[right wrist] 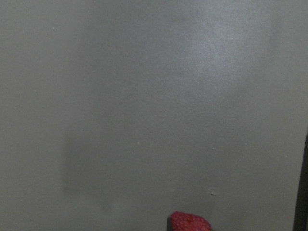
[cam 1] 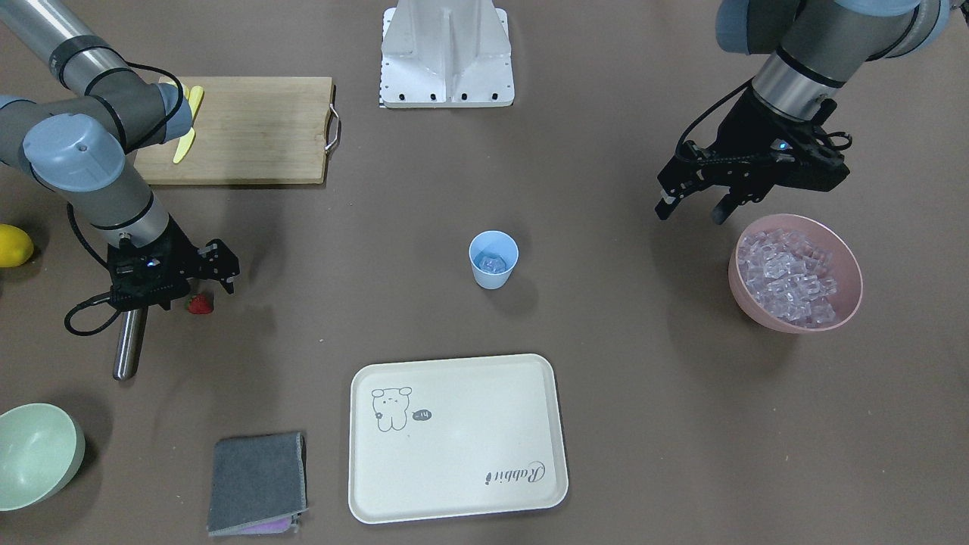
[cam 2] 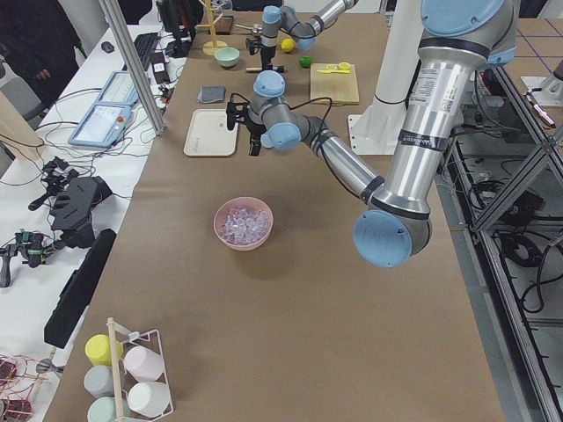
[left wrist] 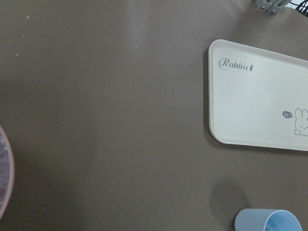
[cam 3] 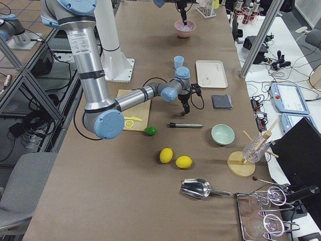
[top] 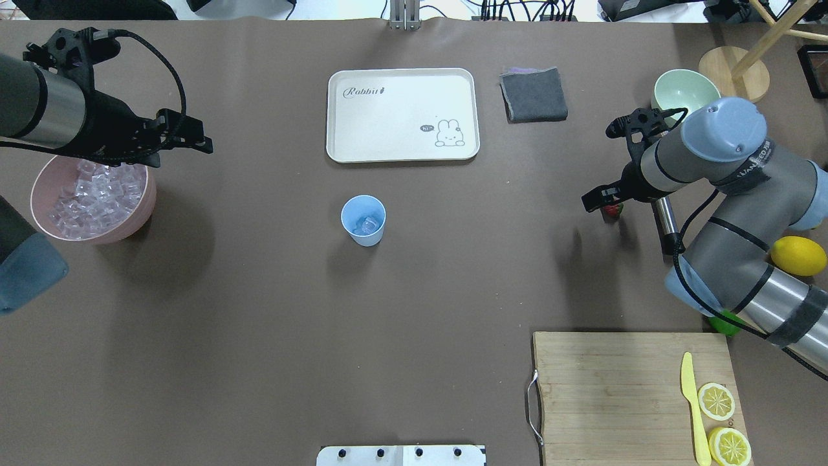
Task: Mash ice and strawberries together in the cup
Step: 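Lower the right gripper onto the red strawberry and grasp it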
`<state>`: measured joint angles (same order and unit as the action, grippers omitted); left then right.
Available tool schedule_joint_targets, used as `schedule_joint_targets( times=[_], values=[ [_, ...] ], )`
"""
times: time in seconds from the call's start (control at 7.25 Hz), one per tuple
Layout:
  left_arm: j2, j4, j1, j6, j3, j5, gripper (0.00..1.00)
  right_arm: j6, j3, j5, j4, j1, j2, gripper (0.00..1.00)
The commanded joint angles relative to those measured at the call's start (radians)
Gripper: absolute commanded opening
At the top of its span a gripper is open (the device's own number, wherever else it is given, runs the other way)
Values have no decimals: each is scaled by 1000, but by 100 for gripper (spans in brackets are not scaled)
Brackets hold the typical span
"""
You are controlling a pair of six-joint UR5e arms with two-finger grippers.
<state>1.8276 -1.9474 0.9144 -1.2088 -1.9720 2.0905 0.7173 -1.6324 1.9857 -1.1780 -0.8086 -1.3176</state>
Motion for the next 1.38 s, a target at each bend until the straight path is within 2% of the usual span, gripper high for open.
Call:
schedule_joint_targets(
  times=[0.0,0.28,0.41,0.55,0.69,0.97,1.24],
  values=[
    [4,2,0,0,-2,0,97,4,6,-2,0,2,-6,99],
    [7,2,-3,0,-1,-1,97,8,34,-4,0,2,1,97],
    [7,4,-5,0,1,-1,97,8,37,-4,0,2,3,59],
    [7,4,-5,2,4,-1,97,8,42,-4,0,2,1,27],
    [9,4,-5,2,7,-1,97,2,42,-2,0,2,3,0],
    [7,4,-5,2,7,-1,97,-1,31,-2,1,-7,8,0],
    [5,4,-3,2,4,-1,97,-6,-65,22,-3,-64,15,0]
  ],
)
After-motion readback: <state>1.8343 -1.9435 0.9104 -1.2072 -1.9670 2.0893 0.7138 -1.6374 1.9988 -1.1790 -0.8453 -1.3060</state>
